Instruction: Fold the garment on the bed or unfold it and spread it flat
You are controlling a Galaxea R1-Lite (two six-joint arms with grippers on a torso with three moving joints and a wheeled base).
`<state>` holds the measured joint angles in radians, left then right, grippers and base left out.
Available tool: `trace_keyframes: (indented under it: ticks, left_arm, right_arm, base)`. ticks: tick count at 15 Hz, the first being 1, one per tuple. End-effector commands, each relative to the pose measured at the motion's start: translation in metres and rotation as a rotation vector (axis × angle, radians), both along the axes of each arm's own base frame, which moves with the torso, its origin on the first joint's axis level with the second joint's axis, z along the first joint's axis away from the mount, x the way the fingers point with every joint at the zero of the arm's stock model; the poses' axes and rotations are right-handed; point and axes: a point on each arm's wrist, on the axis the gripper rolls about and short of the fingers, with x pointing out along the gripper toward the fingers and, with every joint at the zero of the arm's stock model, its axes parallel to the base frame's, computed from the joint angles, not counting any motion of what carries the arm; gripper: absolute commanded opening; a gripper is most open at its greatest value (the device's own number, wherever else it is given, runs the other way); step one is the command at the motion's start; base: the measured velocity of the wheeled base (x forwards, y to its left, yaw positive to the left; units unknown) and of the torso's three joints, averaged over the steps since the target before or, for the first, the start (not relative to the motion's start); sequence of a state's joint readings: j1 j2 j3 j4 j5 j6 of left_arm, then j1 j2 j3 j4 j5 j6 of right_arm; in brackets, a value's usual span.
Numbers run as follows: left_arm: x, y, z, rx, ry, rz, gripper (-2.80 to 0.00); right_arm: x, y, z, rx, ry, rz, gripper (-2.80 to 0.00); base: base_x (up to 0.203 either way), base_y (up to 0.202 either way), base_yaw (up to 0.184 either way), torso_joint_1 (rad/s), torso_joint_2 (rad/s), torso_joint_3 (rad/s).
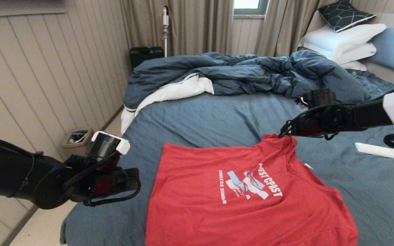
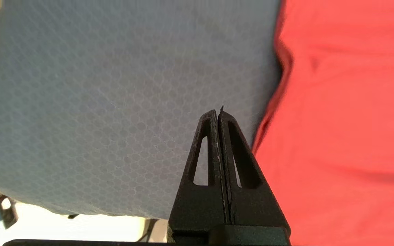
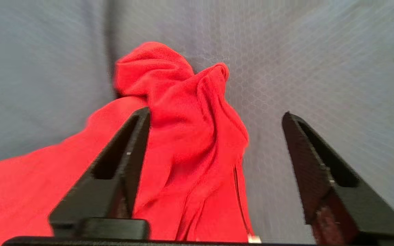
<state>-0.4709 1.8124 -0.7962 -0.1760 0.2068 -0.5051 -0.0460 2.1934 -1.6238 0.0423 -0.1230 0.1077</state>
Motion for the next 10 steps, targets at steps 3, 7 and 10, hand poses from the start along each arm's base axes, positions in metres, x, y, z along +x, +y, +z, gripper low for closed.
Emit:
trace_keyframes:
  ticks: [3, 7, 10]
  left_arm:
    - [-0.024, 0.021, 0.049, -0.067, -0.151, 0.029, -2.80]
    - [-0.096, 0.057, 0.065, -0.066, -0.251, 0.001, -2.80]
    - [-0.158, 0.089, 0.061, -0.053, -0.345, -0.009, -2.80]
  right_arm:
    - [-0.067, 0.003, 0.058, -0.003, -0.075, -0.001, -2.80]
    - [-0.167, 0.008, 0.085, 0.007, -0.107, 0.029, -2.80]
    - [-0.257, 0.012, 0.072, 0.011, -0.112, 0.041, -2.80]
  base:
    - [0.000, 0.000, 0.000, 0.000, 0.00, 0.000]
    - [0.000, 0.000, 0.000, 0.000, 0.00, 0.000]
    - [0.000, 0.000, 0.000, 0.000, 0.00, 0.000]
